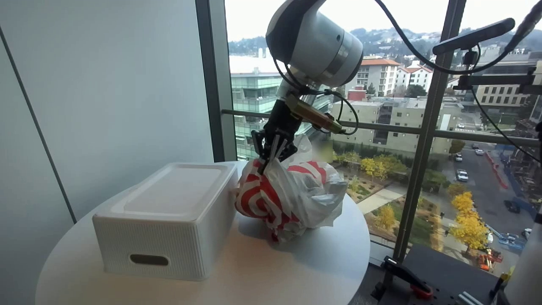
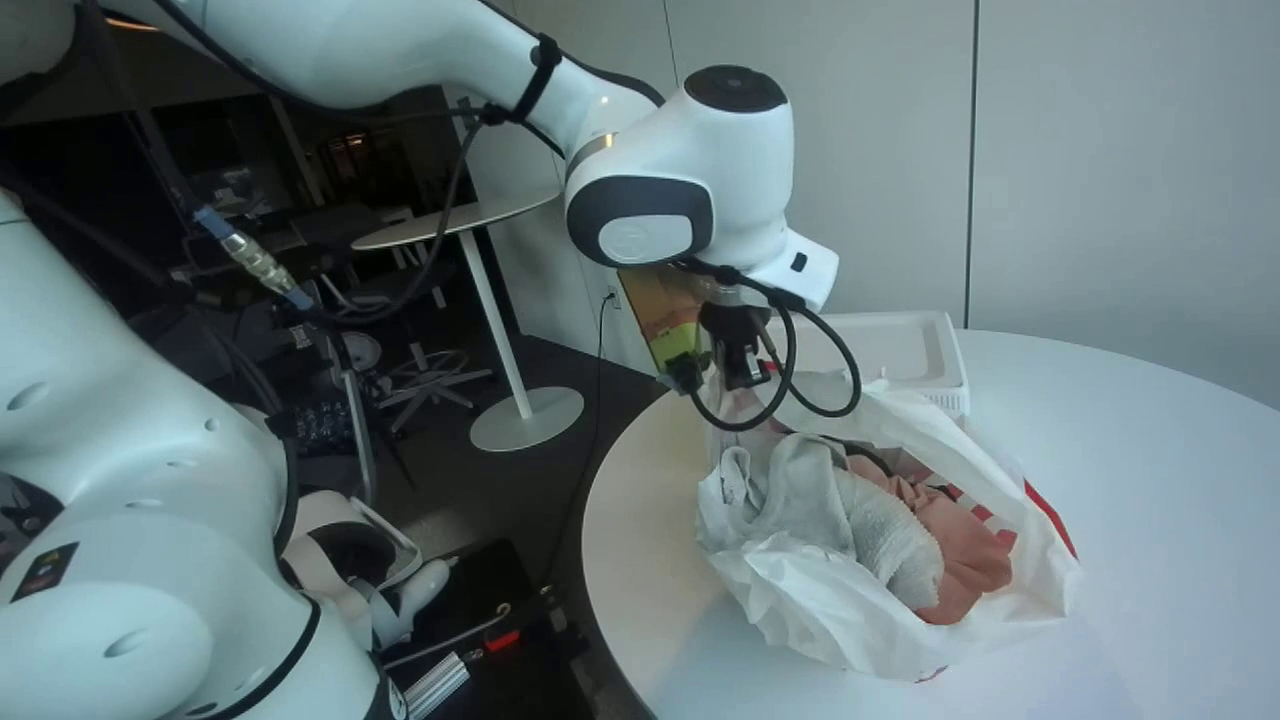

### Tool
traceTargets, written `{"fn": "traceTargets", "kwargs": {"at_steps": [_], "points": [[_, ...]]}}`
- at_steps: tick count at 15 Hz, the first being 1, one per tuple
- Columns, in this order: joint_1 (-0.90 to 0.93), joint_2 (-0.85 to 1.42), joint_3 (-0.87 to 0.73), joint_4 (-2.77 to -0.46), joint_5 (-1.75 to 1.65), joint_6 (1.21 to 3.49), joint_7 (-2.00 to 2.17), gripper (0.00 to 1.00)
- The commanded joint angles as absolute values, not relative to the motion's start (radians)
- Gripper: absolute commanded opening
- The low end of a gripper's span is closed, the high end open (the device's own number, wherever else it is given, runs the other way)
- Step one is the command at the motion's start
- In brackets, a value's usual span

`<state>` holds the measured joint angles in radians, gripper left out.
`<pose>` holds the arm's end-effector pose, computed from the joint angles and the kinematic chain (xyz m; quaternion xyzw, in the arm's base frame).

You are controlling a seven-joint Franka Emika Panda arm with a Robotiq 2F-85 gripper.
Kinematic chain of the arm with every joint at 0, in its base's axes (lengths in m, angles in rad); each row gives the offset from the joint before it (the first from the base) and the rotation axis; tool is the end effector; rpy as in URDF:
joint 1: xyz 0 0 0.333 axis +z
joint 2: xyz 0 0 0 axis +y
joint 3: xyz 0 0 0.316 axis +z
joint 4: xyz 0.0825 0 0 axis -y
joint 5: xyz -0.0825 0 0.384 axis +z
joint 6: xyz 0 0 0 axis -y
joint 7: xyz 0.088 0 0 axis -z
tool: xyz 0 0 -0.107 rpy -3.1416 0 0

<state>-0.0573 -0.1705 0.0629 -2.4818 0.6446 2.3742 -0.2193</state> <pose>0.4628 0.0090 0.3604 -0.9680 0.1133 -0.0544 0.2173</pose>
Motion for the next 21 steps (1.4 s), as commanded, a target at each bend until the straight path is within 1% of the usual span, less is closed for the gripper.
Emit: {"fn": "traceTargets", "kwargs": {"at_steps": [1,5,6,7,9,12,13,18,19,21], "points": [[-0.023,-0.019,0.047,-2.407,0.505,2.329,-0.113,0.0],[-0.004,0.049,0.052,-2.378,0.365,2.287,-0.019,0.0],[0.002,0.045,0.055,-2.38,0.347,2.289,-0.005,0.04],[0.008,0.033,0.057,-2.388,0.329,2.295,0.015,0.27],[0.019,-0.012,0.061,-2.403,0.287,2.227,0.016,0.3],[0.035,-0.092,0.064,-2.449,0.211,2.212,0.115,0.51],[0.038,-0.123,0.066,-2.468,0.197,2.225,0.122,0.6],[0.021,-0.304,0.082,-2.601,0.11,2.343,0.288,0.97],[0.014,-0.34,0.089,-2.63,0.085,2.366,0.333,1.0],[-0.002,-0.41,0.105,-2.69,0.037,2.414,0.407,1.0]]}}
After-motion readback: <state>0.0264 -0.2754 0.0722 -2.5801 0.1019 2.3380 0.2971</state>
